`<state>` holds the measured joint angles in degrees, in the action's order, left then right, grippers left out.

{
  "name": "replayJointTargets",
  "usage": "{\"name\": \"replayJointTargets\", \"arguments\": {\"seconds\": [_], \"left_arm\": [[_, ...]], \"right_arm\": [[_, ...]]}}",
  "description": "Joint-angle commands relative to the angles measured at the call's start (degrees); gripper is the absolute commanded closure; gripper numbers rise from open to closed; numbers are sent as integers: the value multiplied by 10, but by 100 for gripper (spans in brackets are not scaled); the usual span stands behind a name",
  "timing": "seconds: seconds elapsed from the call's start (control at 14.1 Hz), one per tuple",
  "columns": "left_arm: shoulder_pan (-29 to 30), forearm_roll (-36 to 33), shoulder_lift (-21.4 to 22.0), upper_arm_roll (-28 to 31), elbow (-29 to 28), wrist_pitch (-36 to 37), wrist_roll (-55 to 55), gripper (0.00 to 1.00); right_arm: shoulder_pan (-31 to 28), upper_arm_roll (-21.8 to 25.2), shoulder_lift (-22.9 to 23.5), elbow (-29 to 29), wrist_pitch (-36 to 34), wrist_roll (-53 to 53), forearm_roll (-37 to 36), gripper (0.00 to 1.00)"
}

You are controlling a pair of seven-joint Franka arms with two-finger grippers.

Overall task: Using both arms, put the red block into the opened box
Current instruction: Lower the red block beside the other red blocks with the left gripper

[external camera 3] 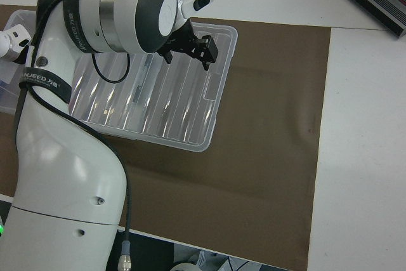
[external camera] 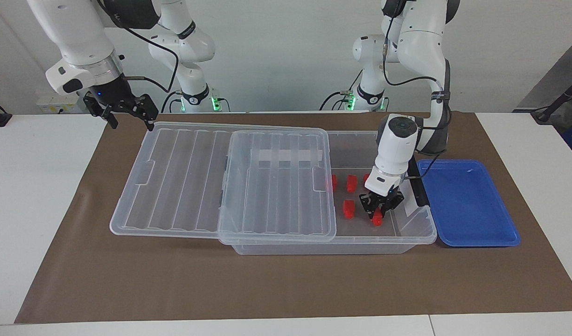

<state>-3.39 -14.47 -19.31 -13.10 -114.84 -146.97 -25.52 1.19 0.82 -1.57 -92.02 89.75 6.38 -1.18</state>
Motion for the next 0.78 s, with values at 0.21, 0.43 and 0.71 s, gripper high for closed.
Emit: {"name": "replayJointTargets", "arguments": {"seconds": [0.21,0.43,0.71], "left_arm": [[2,-25,-8,6,2,-15,-15,22],[2,-26,-8,7,3,-15,-14,12],[2,-26,-8,6,8,-7,-15,9]], "right_arm": [[-2,-1,0,1,-8,10,1,0],[-2,-1,0,0,-7,11,1,0],[-2,-1,0,1,-6,11,1,0]]}}
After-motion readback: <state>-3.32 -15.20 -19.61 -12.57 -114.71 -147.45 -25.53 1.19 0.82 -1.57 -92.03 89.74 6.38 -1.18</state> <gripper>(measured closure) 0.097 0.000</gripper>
